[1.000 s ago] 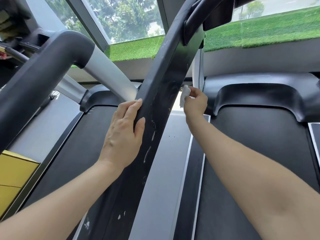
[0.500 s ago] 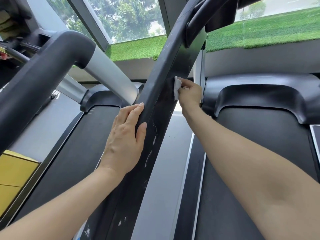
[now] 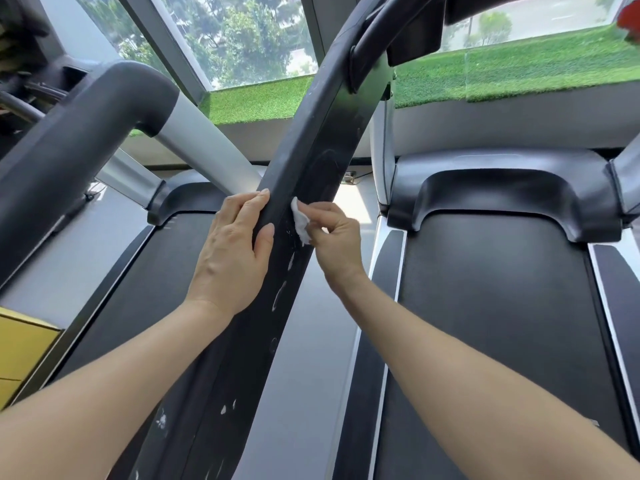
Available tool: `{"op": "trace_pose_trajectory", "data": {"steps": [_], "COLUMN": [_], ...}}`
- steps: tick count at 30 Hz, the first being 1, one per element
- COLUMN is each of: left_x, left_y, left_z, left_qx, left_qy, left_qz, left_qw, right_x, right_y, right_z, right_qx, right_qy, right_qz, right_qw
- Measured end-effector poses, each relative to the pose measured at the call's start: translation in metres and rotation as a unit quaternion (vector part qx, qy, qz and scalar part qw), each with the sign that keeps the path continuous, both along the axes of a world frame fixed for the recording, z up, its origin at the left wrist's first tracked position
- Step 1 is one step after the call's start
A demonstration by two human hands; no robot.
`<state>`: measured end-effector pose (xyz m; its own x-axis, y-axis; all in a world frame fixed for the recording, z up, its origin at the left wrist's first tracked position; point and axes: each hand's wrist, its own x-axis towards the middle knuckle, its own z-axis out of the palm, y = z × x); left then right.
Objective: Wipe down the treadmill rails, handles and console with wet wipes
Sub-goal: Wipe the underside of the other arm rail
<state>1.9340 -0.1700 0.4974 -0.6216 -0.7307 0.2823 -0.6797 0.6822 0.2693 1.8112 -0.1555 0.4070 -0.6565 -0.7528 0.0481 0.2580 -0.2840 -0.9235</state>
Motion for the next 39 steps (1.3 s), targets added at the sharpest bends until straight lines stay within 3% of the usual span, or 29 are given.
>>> {"op": "trace_pose_trajectory", "data": {"steps": [4, 6, 10, 12, 20, 29, 33, 35, 39], "left_x": [0.0, 0.0, 0.001, 0.001, 0.002, 0.0, 0.0, 0.0, 0.001], "left_y": [0.001, 0.0, -0.002, -0.002, -0.003, 0.001, 0.001, 0.001, 0.0], "left_z": [0.0, 0.0, -0.001, -0.001, -0.002, 0.0, 0.001, 0.001, 0.001], "left_qx": [-0.002, -0.003, 0.002, 0.002, 0.003, 0.011, 0.01, 0.012, 0.017], "left_qy": [0.001, 0.001, 0.007, 0.014, 0.02, 0.007, 0.004, 0.004, 0.007], "left_qz": [0.004, 0.003, 0.003, -0.002, -0.007, 0.001, 0.008, 0.006, 0.003], "left_qw": [1.0, 1.0, 1.0, 1.0, 1.0, 1.0, 1.0, 1.0, 1.0], "right_x": [0.017, 0.015, -0.019, -0.036, -0.056, 0.016, 0.03, 0.025, -0.014], "right_y": [0.028, 0.033, 0.015, -0.002, -0.056, 0.006, 0.039, 0.043, 0.016], "right_z": [-0.004, -0.006, -0.008, -0.006, -0.014, -0.024, -0.016, -0.013, -0.009], "right_qx": [0.002, -0.003, 0.072, 0.078, 0.113, 0.065, 0.059, 0.064, 0.125], "right_qy": [0.016, -0.028, -0.171, -0.194, -0.138, -0.058, -0.035, -0.084, -0.267], "right_qz": [0.083, 0.091, -0.036, -0.067, -0.076, -0.022, 0.076, 0.098, -0.015], "right_qw": [0.996, 0.995, 0.982, 0.976, 0.981, 0.996, 0.995, 0.99, 0.956]}}
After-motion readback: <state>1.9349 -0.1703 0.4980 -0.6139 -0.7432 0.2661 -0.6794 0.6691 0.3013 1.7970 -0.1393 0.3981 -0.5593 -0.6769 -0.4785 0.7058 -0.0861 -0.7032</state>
